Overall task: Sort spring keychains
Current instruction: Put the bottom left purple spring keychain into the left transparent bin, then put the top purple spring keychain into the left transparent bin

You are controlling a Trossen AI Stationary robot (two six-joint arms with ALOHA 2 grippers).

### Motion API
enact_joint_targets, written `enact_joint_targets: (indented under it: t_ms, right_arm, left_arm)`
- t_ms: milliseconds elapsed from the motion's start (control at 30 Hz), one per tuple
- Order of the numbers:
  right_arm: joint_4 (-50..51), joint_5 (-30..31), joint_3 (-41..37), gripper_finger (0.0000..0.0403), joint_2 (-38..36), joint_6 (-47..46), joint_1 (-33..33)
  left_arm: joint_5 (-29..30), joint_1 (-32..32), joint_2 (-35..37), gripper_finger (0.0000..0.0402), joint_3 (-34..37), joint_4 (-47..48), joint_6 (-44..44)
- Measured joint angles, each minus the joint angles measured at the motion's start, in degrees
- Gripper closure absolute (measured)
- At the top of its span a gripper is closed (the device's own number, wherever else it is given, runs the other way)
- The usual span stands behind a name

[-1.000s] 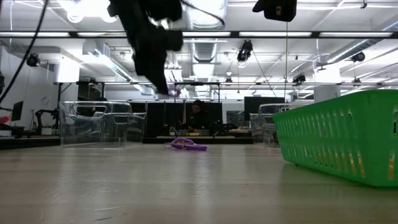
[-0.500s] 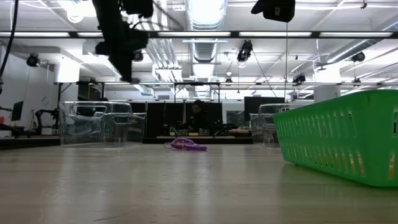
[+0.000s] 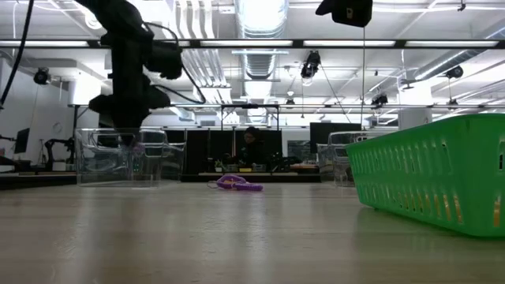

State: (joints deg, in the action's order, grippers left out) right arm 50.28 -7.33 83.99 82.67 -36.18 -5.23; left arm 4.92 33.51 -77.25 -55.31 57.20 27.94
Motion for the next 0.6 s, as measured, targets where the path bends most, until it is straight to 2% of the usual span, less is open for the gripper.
enact_joint_targets:
  t_ms: [333, 600]
  right_arm:
    - [-0.1, 0.0, 0.0, 0.0211, 0.0, 0.2, 0.0]
    - [-0.1, 0.0, 0.0, 0.0211, 0.0, 0.2, 0.0]
  left_arm:
    - [-1.4, 2.4, -0.2, 0.0386, 5.7, -7.0, 2.2]
    - [-1.2, 2.4, -0.2, 0.0305, 3.9, -7.2, 0.1]
